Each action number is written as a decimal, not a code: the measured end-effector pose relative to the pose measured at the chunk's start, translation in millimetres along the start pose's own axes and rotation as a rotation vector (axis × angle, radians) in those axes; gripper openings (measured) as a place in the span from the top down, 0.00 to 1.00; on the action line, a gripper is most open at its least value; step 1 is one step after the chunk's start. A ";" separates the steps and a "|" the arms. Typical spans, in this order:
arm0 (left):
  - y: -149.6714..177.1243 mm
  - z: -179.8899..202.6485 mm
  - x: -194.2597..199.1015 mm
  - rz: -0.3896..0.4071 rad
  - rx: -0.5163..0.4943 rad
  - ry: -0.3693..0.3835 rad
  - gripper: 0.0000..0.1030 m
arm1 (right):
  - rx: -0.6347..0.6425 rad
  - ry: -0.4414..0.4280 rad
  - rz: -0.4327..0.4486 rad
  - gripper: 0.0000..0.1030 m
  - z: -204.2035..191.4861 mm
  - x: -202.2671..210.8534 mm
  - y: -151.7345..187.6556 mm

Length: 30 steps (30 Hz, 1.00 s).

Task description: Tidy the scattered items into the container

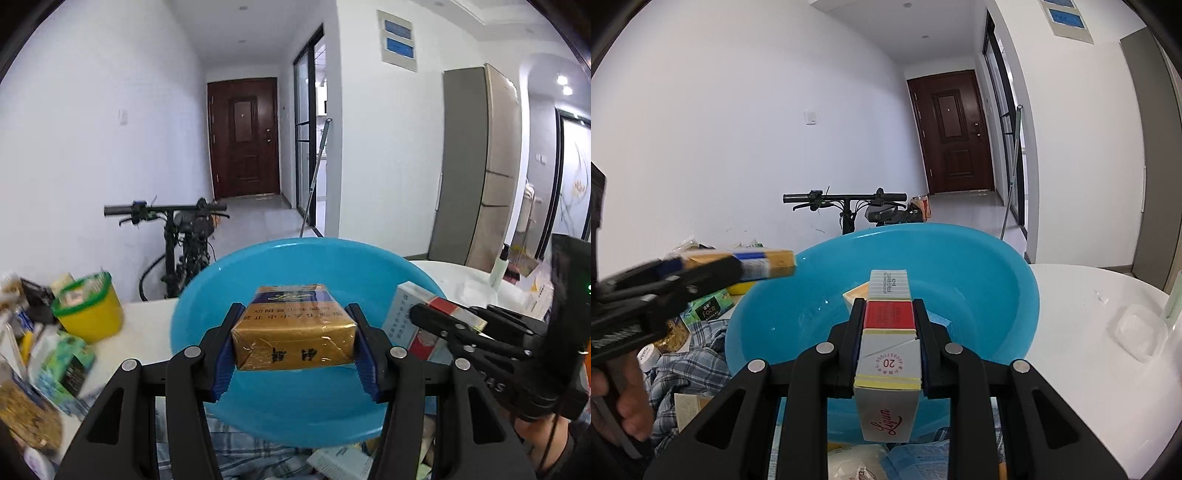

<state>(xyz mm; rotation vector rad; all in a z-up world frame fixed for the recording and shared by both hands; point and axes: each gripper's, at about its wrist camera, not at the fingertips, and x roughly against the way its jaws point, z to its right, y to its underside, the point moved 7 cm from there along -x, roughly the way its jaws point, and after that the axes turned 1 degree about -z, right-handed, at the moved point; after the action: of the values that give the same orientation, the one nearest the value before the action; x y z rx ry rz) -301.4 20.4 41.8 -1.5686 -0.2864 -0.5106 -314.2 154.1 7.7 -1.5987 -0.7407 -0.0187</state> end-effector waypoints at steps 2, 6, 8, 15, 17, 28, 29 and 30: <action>2.8 -2.9 -9.1 -0.005 0.009 -0.008 0.45 | 0.002 0.004 -0.005 0.79 -0.1 -1.1 -0.4; 11.5 -8.1 -17.8 -0.020 0.006 -0.002 0.45 | 0.037 0.026 -0.022 0.79 -3.4 -1.7 -1.6; 12.7 -15.5 -19.7 -0.017 0.022 -0.019 0.45 | 0.071 0.040 -0.020 0.79 -8.3 -2.1 -4.6; 14.6 -25.2 -16.0 -0.001 0.065 -0.020 0.45 | 0.086 0.045 -0.038 0.79 -9.0 -12.6 -16.0; 13.7 -24.8 -15.1 0.002 0.059 -0.025 0.45 | 0.078 0.037 -0.036 0.79 -8.4 -14.3 -11.8; 18.3 -14.9 -18.7 -0.002 0.030 -0.036 0.45 | 0.056 0.007 -0.030 0.79 -10.4 -14.0 -2.5; 18.3 -15.0 -18.5 -0.001 0.028 -0.040 0.45 | 0.057 0.007 -0.024 0.79 -10.7 -12.3 -3.6; 18.3 -15.0 -18.3 -0.002 0.032 -0.035 0.45 | 0.058 0.005 -0.016 0.79 -11.5 -10.1 -4.6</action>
<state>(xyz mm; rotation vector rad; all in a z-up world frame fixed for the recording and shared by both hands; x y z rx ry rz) -310.6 6.6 16.9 -1.5474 -0.3215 -0.4778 -319.7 139.2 9.6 -1.5373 -0.7435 -0.0125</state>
